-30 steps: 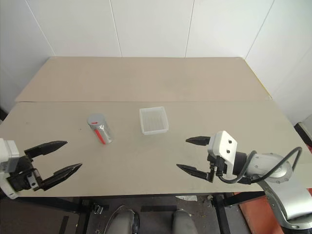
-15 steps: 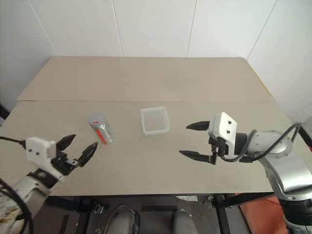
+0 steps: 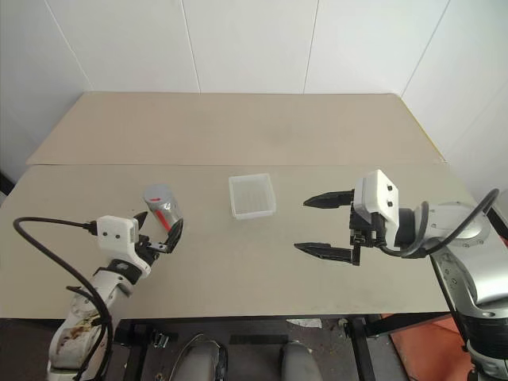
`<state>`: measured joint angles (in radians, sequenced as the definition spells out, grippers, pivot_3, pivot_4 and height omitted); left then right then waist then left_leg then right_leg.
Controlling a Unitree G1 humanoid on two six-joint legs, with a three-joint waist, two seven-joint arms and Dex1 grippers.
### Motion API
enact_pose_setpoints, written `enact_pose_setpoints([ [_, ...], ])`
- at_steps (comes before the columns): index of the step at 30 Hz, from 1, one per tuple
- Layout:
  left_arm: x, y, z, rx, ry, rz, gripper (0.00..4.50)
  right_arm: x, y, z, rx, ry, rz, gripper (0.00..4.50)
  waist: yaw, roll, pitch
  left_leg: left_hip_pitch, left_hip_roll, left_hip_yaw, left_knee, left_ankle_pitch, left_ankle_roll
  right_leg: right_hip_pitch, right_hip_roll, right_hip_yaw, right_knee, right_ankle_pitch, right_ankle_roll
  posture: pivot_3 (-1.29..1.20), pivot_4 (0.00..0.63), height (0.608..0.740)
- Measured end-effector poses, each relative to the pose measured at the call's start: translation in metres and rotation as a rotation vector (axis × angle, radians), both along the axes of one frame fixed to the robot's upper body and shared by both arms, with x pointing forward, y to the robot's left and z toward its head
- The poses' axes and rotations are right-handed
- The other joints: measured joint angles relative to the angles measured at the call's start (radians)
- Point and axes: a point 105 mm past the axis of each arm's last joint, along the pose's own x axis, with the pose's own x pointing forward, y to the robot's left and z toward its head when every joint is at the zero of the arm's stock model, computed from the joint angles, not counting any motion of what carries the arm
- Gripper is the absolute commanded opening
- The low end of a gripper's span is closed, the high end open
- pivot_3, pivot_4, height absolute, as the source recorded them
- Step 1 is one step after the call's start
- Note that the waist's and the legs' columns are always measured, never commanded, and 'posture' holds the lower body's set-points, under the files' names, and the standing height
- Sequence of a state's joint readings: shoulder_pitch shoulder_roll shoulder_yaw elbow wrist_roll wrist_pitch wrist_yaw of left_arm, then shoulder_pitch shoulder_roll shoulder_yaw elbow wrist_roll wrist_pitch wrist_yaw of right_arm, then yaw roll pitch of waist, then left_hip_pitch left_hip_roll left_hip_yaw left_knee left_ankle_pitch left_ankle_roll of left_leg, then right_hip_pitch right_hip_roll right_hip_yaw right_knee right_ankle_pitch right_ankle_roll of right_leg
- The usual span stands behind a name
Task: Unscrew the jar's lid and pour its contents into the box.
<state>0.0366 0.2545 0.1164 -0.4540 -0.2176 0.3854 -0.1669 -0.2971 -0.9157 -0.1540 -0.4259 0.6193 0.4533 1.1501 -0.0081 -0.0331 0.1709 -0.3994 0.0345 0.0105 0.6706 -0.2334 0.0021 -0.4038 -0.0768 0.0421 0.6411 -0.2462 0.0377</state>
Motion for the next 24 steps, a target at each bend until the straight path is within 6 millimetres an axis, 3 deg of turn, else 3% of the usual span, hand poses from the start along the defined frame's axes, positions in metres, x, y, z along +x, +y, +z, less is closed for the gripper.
enact_pose_setpoints([
  [7,0.021,-0.006,0.007,0.03,-0.064,0.077,4.47,-0.004,0.001,0.006,0.007,-0.023,0.014,4.5,0.004,0.0,0.0,0.0,0.0,0.0,0.0,0.0,0.0,0.0,0.0,0.0,0.0,0.0,0.0,0.0,0.15,0.74],
  [16,0.028,-0.008,-0.001,-0.007,-0.054,0.132,4.47,-0.009,-0.003,0.01,-0.003,-0.033,0.023,4.5,0.008,0.0,0.0,0.0,0.0,0.0,0.0,0.0,0.0,0.0,0.0,0.0,0.0,0.0,0.001,0.0,0.15,0.74],
  [19,0.032,-0.008,0.003,-0.007,-0.071,0.135,3.87,-0.01,-0.003,0.01,-0.004,-0.034,0.026,4.5,0.008,0.0,0.0,0.0,0.0,0.0,0.0,0.0,0.0,0.0,0.0,0.0,0.0,0.0,0.001,0.0,0.15,0.74],
  [24,0.041,-0.008,0.0,-0.009,-0.07,0.167,2.18,-0.011,-0.003,0.007,-0.005,-0.027,0.029,4.5,0.012,0.0,0.0,-0.001,-0.001,0.0,0.0,0.0,0.0,0.0,0.0,0.0,0.0,0.0,0.001,0.0,0.15,0.74],
])
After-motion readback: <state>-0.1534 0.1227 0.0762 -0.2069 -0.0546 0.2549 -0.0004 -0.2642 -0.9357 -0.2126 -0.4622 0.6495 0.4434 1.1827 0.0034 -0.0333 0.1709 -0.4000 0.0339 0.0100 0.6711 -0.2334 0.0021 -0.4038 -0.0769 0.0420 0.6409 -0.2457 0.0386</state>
